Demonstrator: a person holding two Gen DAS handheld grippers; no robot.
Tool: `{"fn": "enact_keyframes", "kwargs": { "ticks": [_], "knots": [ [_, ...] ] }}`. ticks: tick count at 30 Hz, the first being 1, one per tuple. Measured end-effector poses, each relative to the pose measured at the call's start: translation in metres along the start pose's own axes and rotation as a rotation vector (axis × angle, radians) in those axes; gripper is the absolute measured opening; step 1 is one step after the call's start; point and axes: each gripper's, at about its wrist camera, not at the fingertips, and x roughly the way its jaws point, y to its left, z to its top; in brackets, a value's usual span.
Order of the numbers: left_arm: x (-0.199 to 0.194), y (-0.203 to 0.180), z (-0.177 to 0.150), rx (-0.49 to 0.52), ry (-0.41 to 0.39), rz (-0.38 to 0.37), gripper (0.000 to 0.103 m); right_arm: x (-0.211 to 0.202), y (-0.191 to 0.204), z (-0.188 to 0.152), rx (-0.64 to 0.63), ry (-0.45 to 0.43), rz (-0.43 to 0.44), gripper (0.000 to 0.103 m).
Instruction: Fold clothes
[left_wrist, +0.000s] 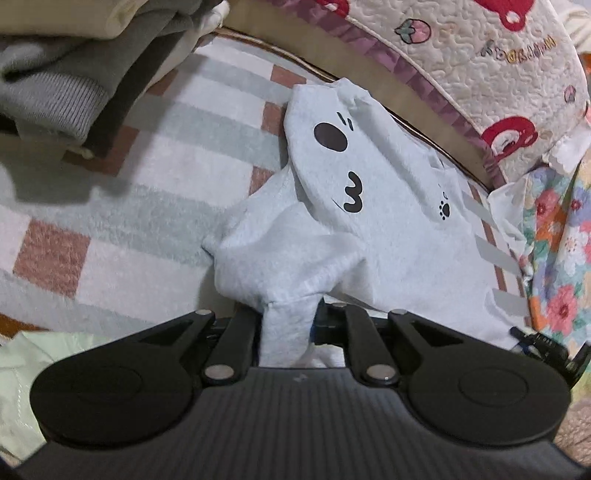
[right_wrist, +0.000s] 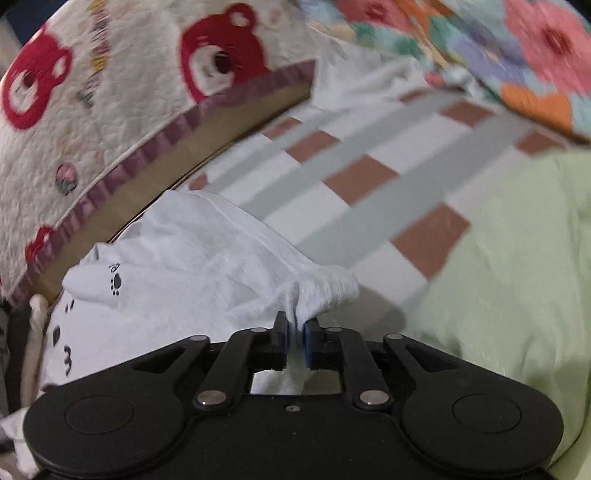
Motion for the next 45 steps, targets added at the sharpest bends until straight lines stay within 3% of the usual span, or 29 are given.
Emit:
{"fn": "enact_keyframes", "kwargs": {
  "ticks": [1,2,6,8,10,12,13,14,15,16,19,22,25,26,29,31,33,34,36,38,40,42,45],
  "knots": [
    [0.000,0.003,0.000,-0.022,0.005,-0.012,0.008,-0.002,-0.008,-0.002,0.051,0.006,0.015,0.044],
    [0.001,0.007,0.000,-0.042,0.011,-0.024,0.008,-0.004,-0.016,-0.004,0.100,0.011,0.029,0.050],
    [0.015,0.021,-0.002,-0.131,0.049,-0.062,0.014,-0.005,-0.028,-0.014,0.171,0.027,0.083,0.058],
    [0.024,0.030,-0.003,-0.189,0.075,-0.090,0.019,0.004,-0.026,-0.019,0.145,0.051,0.064,0.061],
    [0.034,0.034,-0.005,-0.217,0.100,-0.113,0.020,0.013,-0.021,-0.021,0.124,0.045,0.042,0.064],
    [0.040,0.032,-0.004,-0.198,0.092,-0.081,0.015,0.021,-0.018,-0.019,0.118,0.003,0.027,0.067],
    [0.041,0.029,-0.002,-0.183,0.082,-0.059,0.014,0.025,-0.015,-0.014,0.109,-0.015,0.018,0.065],
    [0.039,0.023,0.000,-0.161,0.064,-0.040,0.010,0.029,-0.012,-0.007,0.091,-0.023,0.011,0.056],
    [0.034,0.016,0.003,-0.134,0.035,-0.030,0.008,0.033,-0.007,0.000,0.067,-0.024,0.016,0.014],
    [0.026,0.008,0.006,-0.107,-0.002,-0.026,0.007,0.033,0.001,0.009,0.032,-0.020,0.045,0.004],
    [-0.010,-0.013,0.013,-0.047,-0.128,-0.025,0.006,0.000,0.026,0.027,-0.083,-0.103,0.130,0.004],
    [-0.059,-0.036,0.018,0.045,-0.265,-0.008,0.006,-0.048,0.041,0.042,-0.094,-0.136,0.224,0.004],
    [-0.085,-0.042,0.019,0.112,-0.308,0.019,0.006,-0.086,0.047,0.044,-0.065,-0.093,0.299,0.004],
    [-0.080,-0.036,0.022,0.091,-0.281,0.028,0.006,-0.090,0.047,0.039,-0.063,-0.059,0.290,0.004],
    [-0.047,-0.018,0.046,0.061,-0.181,0.054,0.006,-0.064,0.039,0.029,-0.083,0.019,0.181,0.004],
    [-0.033,-0.021,0.078,0.134,-0.192,0.101,0.003,-0.026,0.042,0.036,-0.070,0.051,0.146,0.004],
    [-0.034,-0.052,0.124,0.225,-0.268,0.130,0.003,0.008,0.069,0.061,-0.134,0.033,0.151,0.004],
    [-0.043,-0.073,0.148,0.263,-0.329,0.128,0.003,0.019,0.090,0.078,-0.190,0.000,0.146,0.004],
    [-0.076,-0.114,0.192,0.339,-0.489,0.123,0.003,0.007,0.142,0.124,-0.297,-0.171,0.181,0.004],
    [-0.120,-0.147,0.223,0.379,-0.657,0.115,0.003,-0.027,0.186,0.173,-0.343,-0.361,0.257,0.003],
    [-0.164,-0.169,0.243,0.376,-0.765,0.055,0.003,-0.076,0.215,0.211,-0.357,-0.562,0.340,0.003],
    [-0.201,-0.184,0.245,0.361,-0.811,-0.021,0.003,-0.128,0.228,0.233,-0.342,-0.757,0.446,0.003],
    [-0.222,-0.187,0.217,0.368,-0.816,-0.067,0.004,-0.177,0.227,0.234,-0.331,-0.899,0.530,0.003]
  ]
}}
